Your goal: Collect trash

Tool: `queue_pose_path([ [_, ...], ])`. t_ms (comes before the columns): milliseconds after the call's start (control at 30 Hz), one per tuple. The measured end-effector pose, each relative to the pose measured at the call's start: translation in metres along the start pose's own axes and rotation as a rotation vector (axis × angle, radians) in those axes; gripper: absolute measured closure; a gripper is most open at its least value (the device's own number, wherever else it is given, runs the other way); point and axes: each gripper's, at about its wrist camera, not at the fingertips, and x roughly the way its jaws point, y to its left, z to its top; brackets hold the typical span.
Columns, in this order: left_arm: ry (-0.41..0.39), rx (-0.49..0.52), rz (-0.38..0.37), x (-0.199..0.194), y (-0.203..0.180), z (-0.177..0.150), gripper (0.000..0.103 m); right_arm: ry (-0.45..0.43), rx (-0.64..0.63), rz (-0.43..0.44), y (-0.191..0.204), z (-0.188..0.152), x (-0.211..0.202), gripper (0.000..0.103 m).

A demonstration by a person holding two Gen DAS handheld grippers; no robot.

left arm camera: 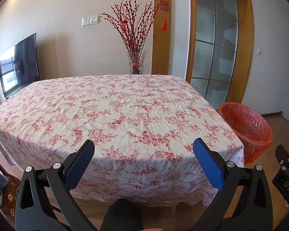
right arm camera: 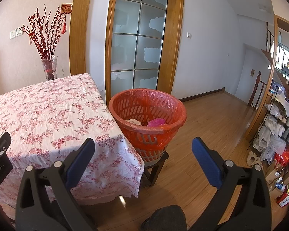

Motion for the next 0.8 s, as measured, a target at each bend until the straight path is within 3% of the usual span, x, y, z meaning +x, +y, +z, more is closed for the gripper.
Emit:
queue_pose_path([
  [800,0.007,0.006,0.003,0.0015,0.0013,-0.0008,0.002,0.006,0.001,0.002,-0.0026,-0.0006,0.0013,0.004],
])
